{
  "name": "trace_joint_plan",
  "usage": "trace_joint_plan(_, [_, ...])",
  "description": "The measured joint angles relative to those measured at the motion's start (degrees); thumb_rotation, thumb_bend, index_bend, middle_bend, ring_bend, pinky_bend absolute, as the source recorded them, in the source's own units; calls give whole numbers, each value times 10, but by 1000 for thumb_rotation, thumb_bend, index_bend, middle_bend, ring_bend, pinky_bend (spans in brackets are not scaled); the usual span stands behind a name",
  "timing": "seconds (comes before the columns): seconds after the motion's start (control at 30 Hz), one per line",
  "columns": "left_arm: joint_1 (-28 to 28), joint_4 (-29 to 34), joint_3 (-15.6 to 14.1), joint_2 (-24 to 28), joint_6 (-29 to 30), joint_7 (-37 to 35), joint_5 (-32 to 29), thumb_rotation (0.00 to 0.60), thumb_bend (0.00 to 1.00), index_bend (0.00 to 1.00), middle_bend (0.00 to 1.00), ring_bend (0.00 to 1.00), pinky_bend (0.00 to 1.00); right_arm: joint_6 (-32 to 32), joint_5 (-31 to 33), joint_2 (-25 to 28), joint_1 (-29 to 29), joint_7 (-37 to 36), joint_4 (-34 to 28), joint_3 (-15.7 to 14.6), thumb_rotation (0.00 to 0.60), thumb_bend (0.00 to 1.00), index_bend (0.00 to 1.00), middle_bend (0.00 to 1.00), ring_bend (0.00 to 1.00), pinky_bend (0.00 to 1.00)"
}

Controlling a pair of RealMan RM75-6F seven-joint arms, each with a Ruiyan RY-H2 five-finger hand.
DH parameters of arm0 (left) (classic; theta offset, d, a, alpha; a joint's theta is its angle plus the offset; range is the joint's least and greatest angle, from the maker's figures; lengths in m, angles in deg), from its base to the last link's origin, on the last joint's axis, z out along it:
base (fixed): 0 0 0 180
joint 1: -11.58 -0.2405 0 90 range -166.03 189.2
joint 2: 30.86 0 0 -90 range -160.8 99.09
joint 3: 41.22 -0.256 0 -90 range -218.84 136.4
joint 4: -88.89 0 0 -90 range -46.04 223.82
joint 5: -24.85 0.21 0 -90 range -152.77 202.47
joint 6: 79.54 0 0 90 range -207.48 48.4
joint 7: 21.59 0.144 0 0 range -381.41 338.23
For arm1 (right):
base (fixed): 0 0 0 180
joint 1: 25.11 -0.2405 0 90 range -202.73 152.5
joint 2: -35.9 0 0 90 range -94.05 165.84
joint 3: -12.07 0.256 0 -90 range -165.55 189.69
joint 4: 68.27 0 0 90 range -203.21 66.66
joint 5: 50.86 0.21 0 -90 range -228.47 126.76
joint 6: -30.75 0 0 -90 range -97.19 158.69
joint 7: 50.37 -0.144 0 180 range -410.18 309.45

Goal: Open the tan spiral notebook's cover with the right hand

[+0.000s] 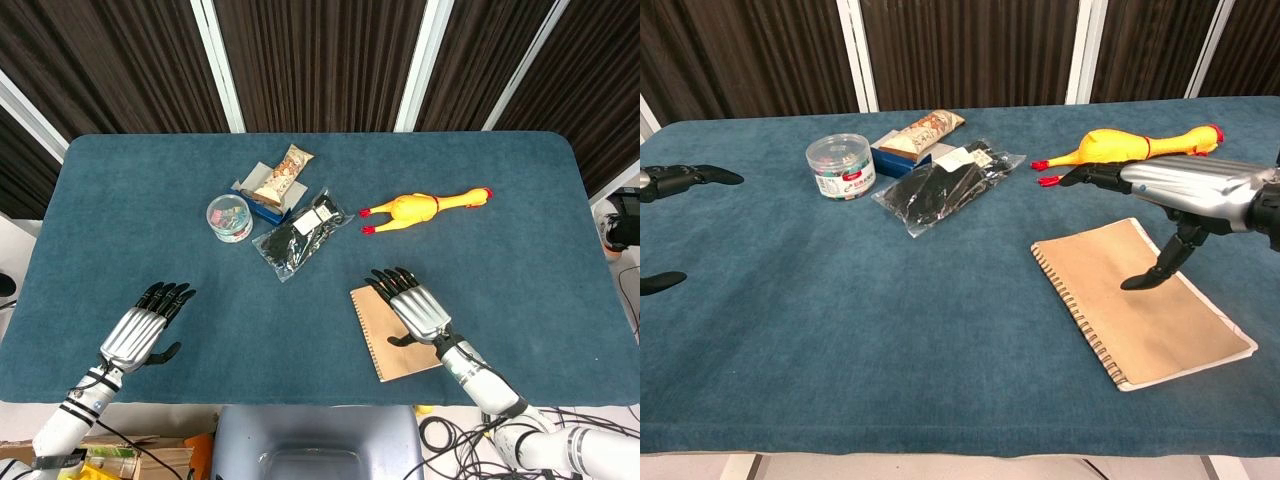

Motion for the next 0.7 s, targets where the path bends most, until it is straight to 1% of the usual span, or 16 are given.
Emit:
trace_joint_plan(0.07, [-2, 5, -2, 4, 5, 8, -6, 600, 334, 0, 35, 0, 57, 6, 0, 1, 0, 11, -5, -2, 600, 45, 0, 0, 0, 0])
trace_joint_plan(0.17, [-14, 10, -15, 12, 22, 11, 2, 600, 325, 0, 37, 0, 58, 23, -13, 10, 5, 15, -15, -13, 600, 44, 0, 0, 0, 0])
trace_joint_plan(0.27, [-37, 9, -38, 23, 55, 9, 26, 600, 318, 0, 37, 0, 57, 48, -47, 26, 17, 15, -19, -33, 600, 45, 11, 0, 0, 0])
trace_joint_plan(0.3, [-49, 6, -48, 26, 74, 6, 39, 600, 318, 0, 37, 0, 57, 60, -65, 37, 24, 12, -20, -45, 600, 45, 24, 0, 0, 0])
trace_joint_plan(0.37, [-70, -5, -65, 30, 107, -2, 59, 600, 317, 0, 37, 0, 57, 79, -93, 55, 37, 3, -19, -67, 600, 45, 91, 0, 0, 0])
trace_joint_plan(0.4, [-86, -17, -75, 30, 132, -10, 72, 600, 317, 0, 37, 0, 57, 94, -112, 66, 46, -5, -15, -81, 600, 44, 113, 0, 0, 0])
trace_joint_plan(0.5, [-127, -63, -100, 23, 195, -35, 98, 600, 316, 0, 37, 0, 57, 127, -145, 80, 66, -27, 11, -108, 600, 44, 198, 0, 0, 0])
trace_joint_plan(0.57, [-148, -99, -111, 13, 223, -51, 109, 600, 316, 0, 38, 0, 57, 138, -157, 80, 74, -41, 35, -117, 600, 44, 236, 0, 0, 0])
trace_joint_plan(0.7, [-187, -172, -128, -19, 256, -84, 123, 600, 316, 0, 37, 0, 57, 156, -173, 64, 86, -75, 96, -128, 600, 45, 248, 0, 0, 0])
